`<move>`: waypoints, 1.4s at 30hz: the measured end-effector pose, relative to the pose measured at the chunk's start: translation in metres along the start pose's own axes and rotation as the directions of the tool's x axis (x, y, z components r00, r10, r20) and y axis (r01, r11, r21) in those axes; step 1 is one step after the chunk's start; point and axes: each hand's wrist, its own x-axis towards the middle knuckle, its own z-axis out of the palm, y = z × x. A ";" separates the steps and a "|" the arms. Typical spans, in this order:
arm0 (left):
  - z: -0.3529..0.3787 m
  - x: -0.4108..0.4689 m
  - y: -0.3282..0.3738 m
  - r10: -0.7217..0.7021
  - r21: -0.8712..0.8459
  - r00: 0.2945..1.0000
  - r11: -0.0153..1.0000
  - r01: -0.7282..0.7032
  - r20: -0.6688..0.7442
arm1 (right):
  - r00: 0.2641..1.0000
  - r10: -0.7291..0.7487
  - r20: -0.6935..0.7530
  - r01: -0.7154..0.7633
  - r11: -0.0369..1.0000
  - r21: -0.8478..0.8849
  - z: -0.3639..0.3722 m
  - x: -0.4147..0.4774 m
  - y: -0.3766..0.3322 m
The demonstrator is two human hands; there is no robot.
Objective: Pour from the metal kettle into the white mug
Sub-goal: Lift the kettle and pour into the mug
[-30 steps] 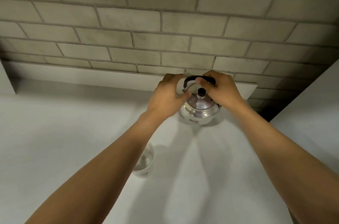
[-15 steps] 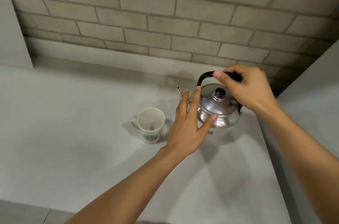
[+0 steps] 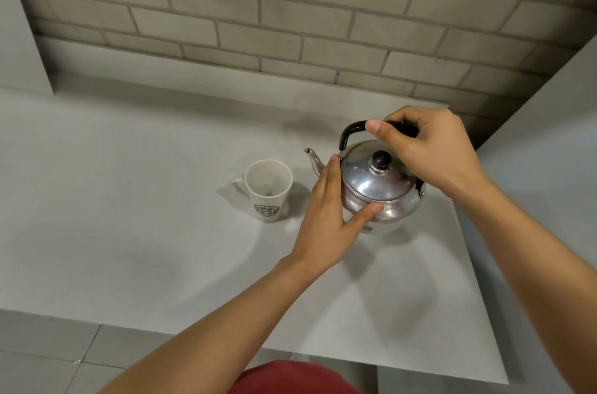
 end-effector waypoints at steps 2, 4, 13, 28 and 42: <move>-0.001 -0.002 0.001 -0.017 -0.020 1.000 1.000 0.017 -0.012 | 1.000 -0.011 0.012 0.011 1.000 -0.023 -0.001 0.000 -0.007; -0.001 -0.005 0.003 -0.025 -0.039 0.999 0.999 0.024 -0.026 | 0.999 -0.037 0.025 0.038 0.998 -0.056 -0.002 0.001 -0.014; -0.003 -0.013 0.007 -0.077 -0.128 0.989 0.990 0.061 -0.123 | 0.980 -0.134 0.146 0.156 0.976 -0.152 0.005 0.009 -0.042; -0.016 -0.004 0.008 -0.118 -0.282 0.972 0.958 0.057 -0.202 | 0.928 -0.181 0.325 0.293 0.895 -0.336 0.029 0.031 -0.083; -0.020 -0.003 0.012 -0.175 -0.355 0.966 0.930 0.098 -0.192 | 0.902 -0.220 0.373 0.371 0.837 -0.403 0.034 0.037 -0.101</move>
